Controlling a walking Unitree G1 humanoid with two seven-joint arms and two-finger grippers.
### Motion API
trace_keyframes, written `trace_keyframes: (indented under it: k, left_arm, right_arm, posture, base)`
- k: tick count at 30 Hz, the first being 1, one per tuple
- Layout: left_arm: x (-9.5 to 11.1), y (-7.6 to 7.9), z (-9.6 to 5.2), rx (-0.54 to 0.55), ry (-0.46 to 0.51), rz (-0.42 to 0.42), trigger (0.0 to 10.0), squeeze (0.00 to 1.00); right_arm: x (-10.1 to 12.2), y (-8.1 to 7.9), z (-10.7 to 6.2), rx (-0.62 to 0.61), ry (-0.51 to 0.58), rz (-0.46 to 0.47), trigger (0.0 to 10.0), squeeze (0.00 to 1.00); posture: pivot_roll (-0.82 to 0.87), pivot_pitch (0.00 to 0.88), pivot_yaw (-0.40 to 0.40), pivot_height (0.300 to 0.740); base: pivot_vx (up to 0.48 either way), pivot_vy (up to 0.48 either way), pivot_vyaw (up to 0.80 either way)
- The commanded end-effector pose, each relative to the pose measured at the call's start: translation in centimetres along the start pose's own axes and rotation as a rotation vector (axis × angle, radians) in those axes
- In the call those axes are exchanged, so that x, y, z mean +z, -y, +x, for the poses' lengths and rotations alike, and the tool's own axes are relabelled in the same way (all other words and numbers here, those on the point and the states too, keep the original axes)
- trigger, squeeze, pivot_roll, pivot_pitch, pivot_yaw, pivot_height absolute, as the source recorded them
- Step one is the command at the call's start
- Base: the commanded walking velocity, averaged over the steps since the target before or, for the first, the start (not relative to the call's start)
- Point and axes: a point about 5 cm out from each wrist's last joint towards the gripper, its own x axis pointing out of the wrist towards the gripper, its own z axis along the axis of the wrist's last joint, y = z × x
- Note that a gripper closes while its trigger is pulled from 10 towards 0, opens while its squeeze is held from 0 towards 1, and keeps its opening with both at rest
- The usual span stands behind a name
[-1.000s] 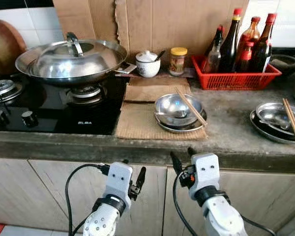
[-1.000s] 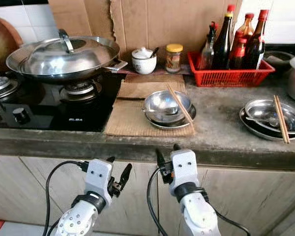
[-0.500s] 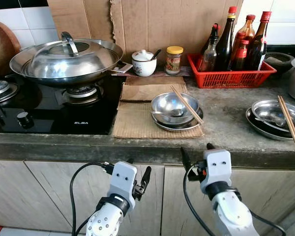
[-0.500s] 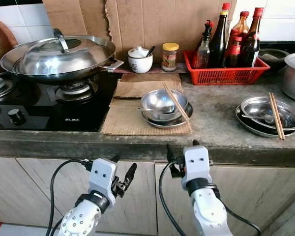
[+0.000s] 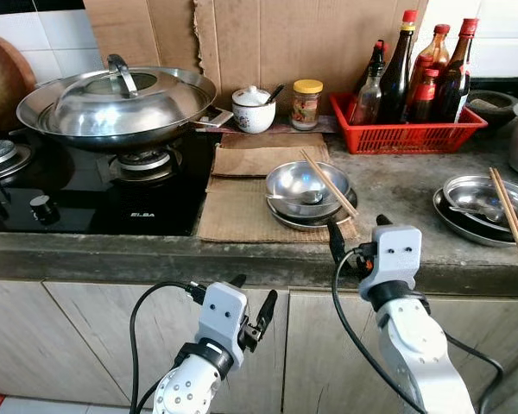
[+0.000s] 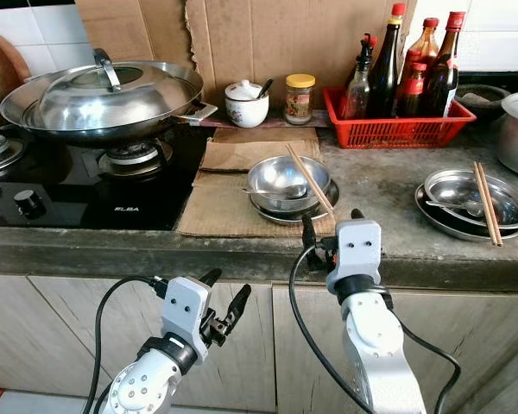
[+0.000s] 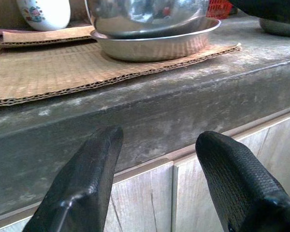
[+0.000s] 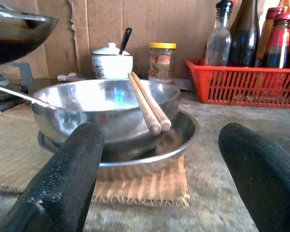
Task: Kitchen organization
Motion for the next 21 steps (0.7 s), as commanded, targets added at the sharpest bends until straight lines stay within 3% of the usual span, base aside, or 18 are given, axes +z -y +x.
trace_keyframes:
  k: [1, 21]
  left_arm:
    - [0.1, 0.2, 0.0, -0.021, 0.016, 0.004, 10.0, 0.0]
    - [0.3, 0.5, -0.1, -0.034, 0.031, 0.01, 10.0, 0.0]
  right_arm:
    - [0.1, -0.1, 0.6, 0.008, 0.007, 0.021, 10.0, 0.0]
    - [0.8, -1.1, 2.6, 0.061, 0.037, 0.076, 10.0, 0.0]
  posture:
    - [0.0, 0.0, -0.011, 0.74]
    - [0.01, 0.0, -0.017, 0.74]
  base:
    - [0.0, 0.0, 0.0]
    - [0.0, 0.0, 0.0]
